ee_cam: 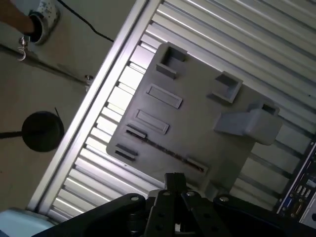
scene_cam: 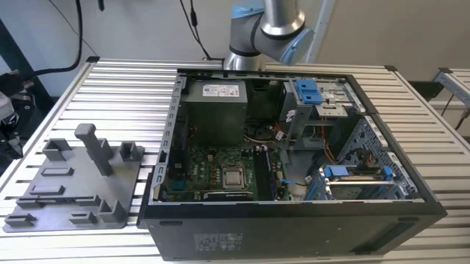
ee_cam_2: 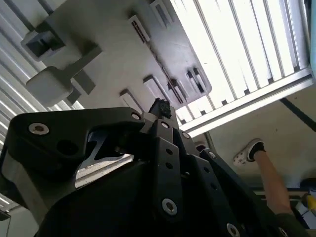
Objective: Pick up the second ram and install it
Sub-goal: 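Pick up the second ram and move it above second insertion slot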
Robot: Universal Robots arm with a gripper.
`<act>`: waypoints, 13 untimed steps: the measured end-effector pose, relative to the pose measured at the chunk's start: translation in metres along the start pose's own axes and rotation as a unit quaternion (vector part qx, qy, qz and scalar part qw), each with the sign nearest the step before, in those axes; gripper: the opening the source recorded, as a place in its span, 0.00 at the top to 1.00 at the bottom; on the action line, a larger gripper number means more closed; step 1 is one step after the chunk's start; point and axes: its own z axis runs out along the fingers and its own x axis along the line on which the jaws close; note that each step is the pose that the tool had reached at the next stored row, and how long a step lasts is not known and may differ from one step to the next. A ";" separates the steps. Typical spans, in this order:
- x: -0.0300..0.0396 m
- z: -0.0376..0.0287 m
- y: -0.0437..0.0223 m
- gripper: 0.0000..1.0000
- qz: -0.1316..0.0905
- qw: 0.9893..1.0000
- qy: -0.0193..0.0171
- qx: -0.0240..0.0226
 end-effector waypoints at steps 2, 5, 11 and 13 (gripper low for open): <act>-0.0001 0.0000 -0.0001 0.89 -0.013 1.000 0.001 0.000; -0.0001 0.0000 -0.0001 0.89 -0.037 0.999 0.001 0.000; -0.0001 0.0000 -0.0001 0.89 -0.090 0.996 0.001 0.001; 0.0000 0.0003 -0.0001 0.89 -0.108 0.994 0.001 0.001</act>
